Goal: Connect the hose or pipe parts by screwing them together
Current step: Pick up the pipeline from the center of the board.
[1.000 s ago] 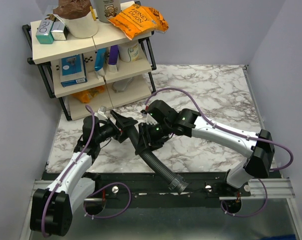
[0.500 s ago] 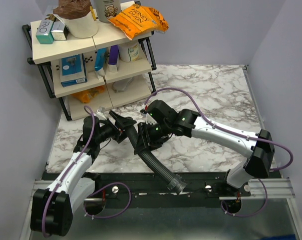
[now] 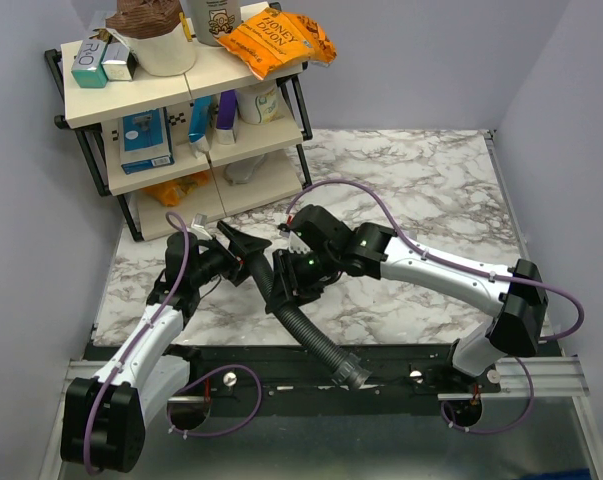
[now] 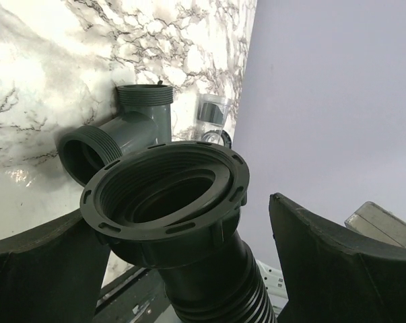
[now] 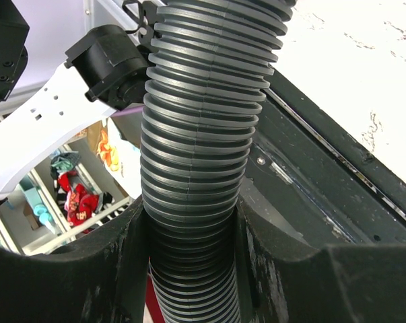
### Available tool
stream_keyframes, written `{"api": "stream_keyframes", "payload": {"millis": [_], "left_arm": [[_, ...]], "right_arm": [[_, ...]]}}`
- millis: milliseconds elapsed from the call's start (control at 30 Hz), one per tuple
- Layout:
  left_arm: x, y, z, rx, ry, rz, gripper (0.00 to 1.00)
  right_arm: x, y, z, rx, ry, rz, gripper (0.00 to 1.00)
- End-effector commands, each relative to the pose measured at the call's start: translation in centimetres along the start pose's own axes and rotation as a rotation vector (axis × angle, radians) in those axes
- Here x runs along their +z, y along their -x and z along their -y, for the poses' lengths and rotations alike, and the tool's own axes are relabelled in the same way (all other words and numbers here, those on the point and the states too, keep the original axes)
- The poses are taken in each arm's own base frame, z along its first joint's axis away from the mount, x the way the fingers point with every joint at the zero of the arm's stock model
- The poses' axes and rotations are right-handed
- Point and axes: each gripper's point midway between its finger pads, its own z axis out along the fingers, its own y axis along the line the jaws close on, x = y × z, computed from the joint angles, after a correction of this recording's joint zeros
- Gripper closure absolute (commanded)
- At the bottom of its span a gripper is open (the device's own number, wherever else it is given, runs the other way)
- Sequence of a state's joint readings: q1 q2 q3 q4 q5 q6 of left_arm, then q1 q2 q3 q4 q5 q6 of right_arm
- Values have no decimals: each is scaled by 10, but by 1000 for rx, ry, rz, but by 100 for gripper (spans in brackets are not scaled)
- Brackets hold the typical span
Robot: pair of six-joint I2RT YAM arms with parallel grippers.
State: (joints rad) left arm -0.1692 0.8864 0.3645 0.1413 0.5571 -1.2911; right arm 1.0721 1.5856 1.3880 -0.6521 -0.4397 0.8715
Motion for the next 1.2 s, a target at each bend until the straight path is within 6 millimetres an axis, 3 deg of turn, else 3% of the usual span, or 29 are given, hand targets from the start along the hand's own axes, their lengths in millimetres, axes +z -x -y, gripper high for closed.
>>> {"api": "stream_keyframes", "payload": {"millis": [0,133,333,533,733,800,867,900,1033,1167], "left_arm": [[-1,12,15,0,-31,49,1],[-1,11,15,3,-33,48,4],[-2,13,18,7,-50,53,27],[-2,14,22,13,-64,53,41],[-3,18,29,21,-85,62,46],[-3,18,29,22,-85,62,45],[-3,19,29,23,-84,65,25],[-3,19,29,20,-82,63,20],[-3,18,29,27,-83,60,13],[-3,17,27,25,-76,56,14]], "right_arm": [[-2,-4,-10,-12,39,-1,99],[-2,-4,-9,-9,36,1,99],[0,-7,-4,2,30,-3,99],[0,-8,-2,3,29,-4,99],[2,-16,6,7,16,-20,99],[2,-18,7,8,14,-24,99],[2,-19,7,7,14,-25,99],[2,-19,6,2,17,-22,99],[1,-18,6,-1,16,-18,99],[0,-17,3,-7,19,-16,99]]}}
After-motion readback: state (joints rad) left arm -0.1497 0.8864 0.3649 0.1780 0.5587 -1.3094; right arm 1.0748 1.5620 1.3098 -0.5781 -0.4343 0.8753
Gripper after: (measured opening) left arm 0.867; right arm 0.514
